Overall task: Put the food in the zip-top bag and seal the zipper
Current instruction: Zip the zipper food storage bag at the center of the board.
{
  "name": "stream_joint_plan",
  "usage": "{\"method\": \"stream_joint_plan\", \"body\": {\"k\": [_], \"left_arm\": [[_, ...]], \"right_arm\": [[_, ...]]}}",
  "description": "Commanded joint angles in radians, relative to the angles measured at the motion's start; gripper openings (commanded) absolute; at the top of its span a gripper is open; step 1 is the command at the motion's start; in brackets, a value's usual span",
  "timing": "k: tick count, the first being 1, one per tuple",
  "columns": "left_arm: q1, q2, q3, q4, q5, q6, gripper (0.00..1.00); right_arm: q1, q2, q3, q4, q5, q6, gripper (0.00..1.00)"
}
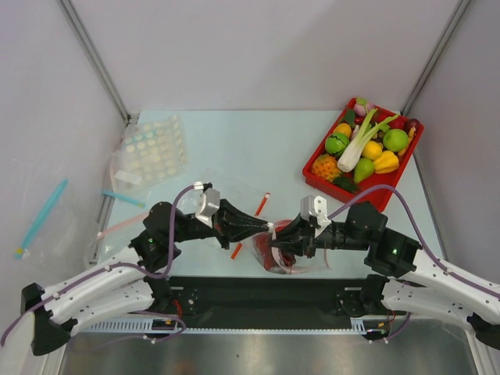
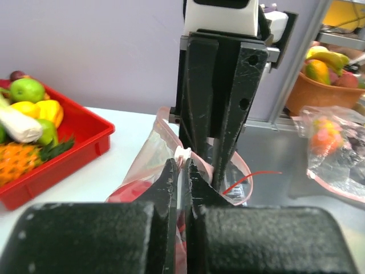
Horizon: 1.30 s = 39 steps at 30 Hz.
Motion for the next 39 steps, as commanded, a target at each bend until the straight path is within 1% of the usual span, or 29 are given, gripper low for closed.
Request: {"method": "stream_joint_plan", "body": {"k": [1, 2, 3, 4, 5, 6, 9, 14, 17, 18, 19, 20, 22, 25, 34, 39], "left_arm": [[-0.065, -0.107, 0.068, -0.166, -0.192, 0.13, 0.0], [-0.094, -0.117, 0.085, -0.194, -0.223, 0.144, 0.0], [-0.103, -0.124, 0.092, -0.238, -0.249, 0.154, 0.0], [-0.112, -0.126, 0.102, -0.26, -0.302, 0.163, 0.0], [-0.125, -0.124, 0.121, -0.28, -0.322, 0.166, 0.0], [-0.129, -0.12, 0.132, -0.318, -0.339, 0.169, 0.0], [-0.16, -0.092, 0.184, -0.393, -0.393, 0.177, 0.0], [-0.194, -0.068, 0.224, -0.435, -0.431, 0.186, 0.0], [-0.198, -0.075, 0.227, -0.435, -0.433, 0.186, 0.0], [-0.2, -0.08, 0.227, -0.435, -0.431, 0.184, 0.0], [-0.201, -0.08, 0.229, -0.459, -0.431, 0.186, 0.0], [-0.204, -0.078, 0.234, -0.464, -0.428, 0.186, 0.0], [-0.207, -0.075, 0.235, -0.466, -0.425, 0.187, 0.0], [-0.214, -0.068, 0.237, -0.469, -0.419, 0.19, 0.0], [-0.227, -0.062, 0.24, -0.464, -0.401, 0.197, 0.0], [-0.232, -0.08, 0.237, -0.463, -0.401, 0.2, 0.0]], "right_arm": [[0.0, -0.011, 0.05, 0.034, 0.094, -0.002, 0.23], [0.002, -0.009, 0.055, 0.025, 0.105, 0.001, 0.29], [0.003, -0.012, 0.058, 0.02, 0.112, 0.003, 0.42], [0.004, -0.012, 0.059, 0.019, 0.12, 0.006, 0.49], [0.008, -0.018, 0.061, 0.017, 0.128, 0.009, 0.6], [0.01, -0.02, 0.062, 0.013, 0.135, 0.011, 0.64], [0.016, -0.04, 0.078, -0.001, 0.143, 0.024, 0.69], [0.027, -0.101, 0.081, -0.02, 0.149, 0.032, 0.73], [0.031, -0.136, 0.07, -0.012, 0.186, 0.031, 0.83], [0.034, -0.141, 0.067, -0.009, 0.198, 0.029, 0.92], [0.042, -0.142, 0.064, -0.004, 0.235, 0.029, 0.98], [0.048, -0.144, 0.064, 0.006, 0.25, 0.024, 1.0], [0.062, -0.147, 0.052, 0.026, 0.301, 0.018, 1.0], [0.076, -0.142, 0.039, 0.043, 0.324, -0.003, 1.0], [0.149, -0.008, 0.079, 0.002, 0.471, -0.054, 0.96], [0.197, 0.034, 0.099, -0.02, 0.551, -0.077, 0.87]]}}
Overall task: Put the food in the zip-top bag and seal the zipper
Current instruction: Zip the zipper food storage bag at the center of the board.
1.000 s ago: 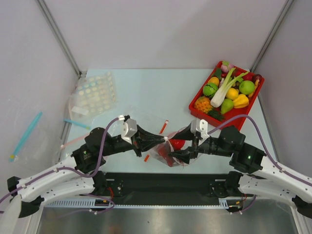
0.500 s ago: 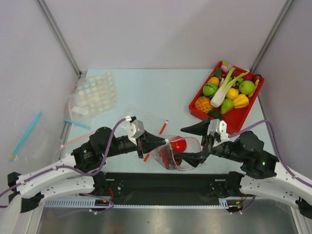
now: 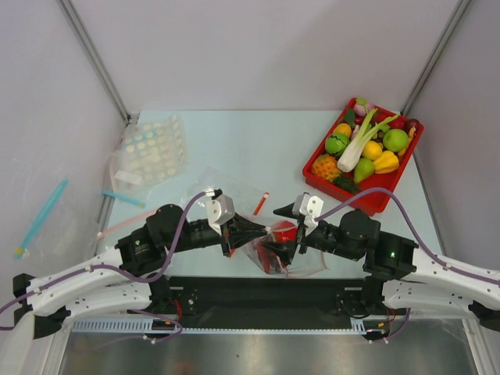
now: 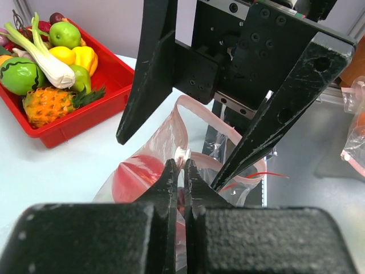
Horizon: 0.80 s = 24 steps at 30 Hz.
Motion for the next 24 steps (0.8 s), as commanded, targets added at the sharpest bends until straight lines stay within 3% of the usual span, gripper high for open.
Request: {"method": "stream_joint_plan", "body": {"k": [1, 2, 6, 13, 16, 20, 21, 22, 24], "left_arm": [[-0.008, -0.028, 0.054, 0.049, 0.0, 0.023, 0.0], [-0.008, -0.03, 0.054, 0.049, 0.006, 0.025, 0.0], [-0.016, -0.043, 0.051, 0.052, 0.009, 0.026, 0.0], [-0.017, -0.092, 0.029, 0.066, -0.016, 0.028, 0.0], [-0.019, -0.103, 0.026, 0.066, -0.006, 0.026, 0.0], [-0.022, -0.109, 0.017, 0.067, -0.005, 0.03, 0.01], [-0.02, -0.114, 0.012, 0.095, -0.008, 0.03, 0.04], [-0.02, -0.117, 0.006, 0.101, -0.008, 0.03, 0.14], [-0.02, -0.12, -0.012, 0.116, -0.008, 0.026, 0.28]], "right_arm": [[0.027, 0.005, 0.059, 0.004, 0.091, -0.037, 0.85], [0.03, 0.008, 0.059, 0.005, 0.094, -0.038, 0.78], [0.032, 0.019, 0.067, -0.009, 0.082, -0.041, 0.65], [0.033, 0.002, 0.067, -0.025, 0.059, -0.043, 0.64], [0.033, 0.01, 0.07, -0.028, 0.048, -0.044, 0.48], [0.033, 0.019, 0.075, -0.022, 0.024, -0.038, 0.1], [0.032, 0.014, 0.07, -0.016, 0.013, -0.037, 0.05], [0.033, 0.01, 0.07, -0.015, 0.008, -0.035, 0.0], [0.032, -0.006, 0.059, -0.006, 0.005, -0.029, 0.0]]}}
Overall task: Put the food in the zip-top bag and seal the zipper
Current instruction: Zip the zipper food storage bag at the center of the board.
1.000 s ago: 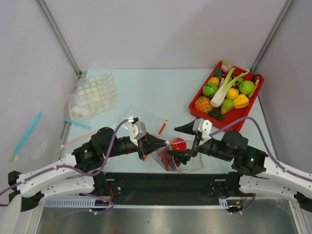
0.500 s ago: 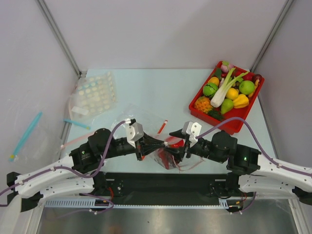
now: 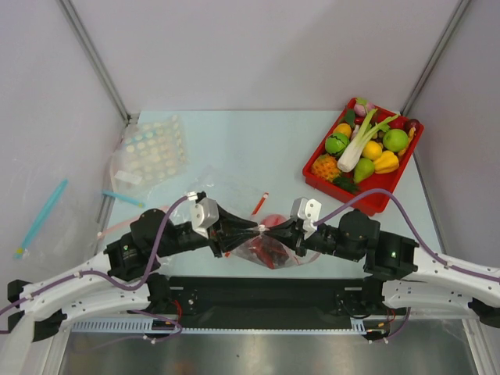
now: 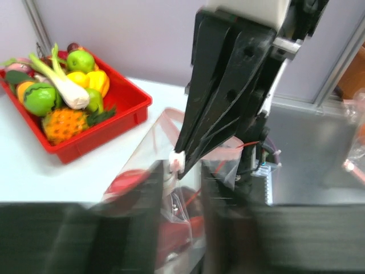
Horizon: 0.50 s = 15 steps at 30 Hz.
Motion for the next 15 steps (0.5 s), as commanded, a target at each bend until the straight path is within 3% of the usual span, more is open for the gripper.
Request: {"method": "stream_joint_plan", "body": {"k": [1, 4, 7, 15], "left_arm": [[-0.011, -0.032, -0.004, 0.116, 0.016, -0.003, 0.41], [-0.011, -0.038, -0.011, 0.112, 0.028, -0.002, 0.62], [-0.011, -0.048, -0.032, 0.126, 0.028, 0.001, 0.68], [-0.012, 0.038, -0.041, 0.142, 0.013, 0.038, 0.7]], "right_arm": [[-0.005, -0.031, 0.021, 0.025, 0.016, 0.001, 0.0], [-0.013, -0.063, 0.004, 0.045, 0.019, 0.011, 0.0], [-0.017, -0.093, -0.014, 0.063, 0.015, 0.014, 0.0], [-0.026, -0.11, -0.025, 0.076, -0.002, 0.018, 0.0]]}}
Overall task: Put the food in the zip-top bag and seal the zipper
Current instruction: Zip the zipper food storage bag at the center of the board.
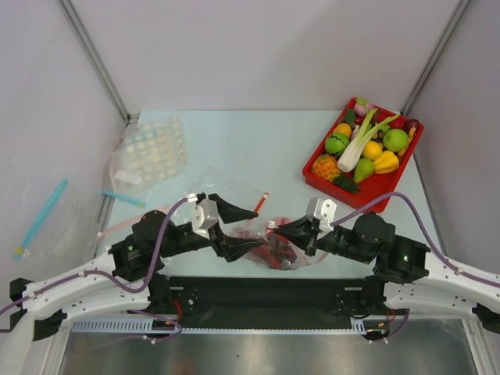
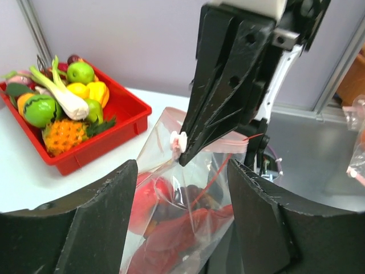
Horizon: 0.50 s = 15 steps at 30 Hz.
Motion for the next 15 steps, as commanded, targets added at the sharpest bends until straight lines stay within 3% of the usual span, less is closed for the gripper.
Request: {"method": "stream_joint_plan", "body": {"k": [1, 6, 11, 15], "left_arm": [[-0.005, 0.041, 0.0, 0.051, 0.018, 0.037, 0.7], [-0.005, 0.068, 0.003, 0.054, 0.013, 0.055, 0.69], [-0.005, 0.07, 0.004, 0.046, 0.003, 0.061, 0.6], [-0.005, 0.07, 0.006, 0.04, 0.009, 0.063, 0.37]], "right_arm": [[-0.005, -0.009, 0.011, 0.09, -0.007, 0.01, 0.0], [-0.007, -0.007, 0.011, 0.09, -0.048, 0.007, 0.0], [-0.007, -0.016, 0.006, 0.092, -0.056, 0.009, 0.0], [-0.009, -0.024, 0.005, 0.095, -0.065, 0.007, 0.0]]}}
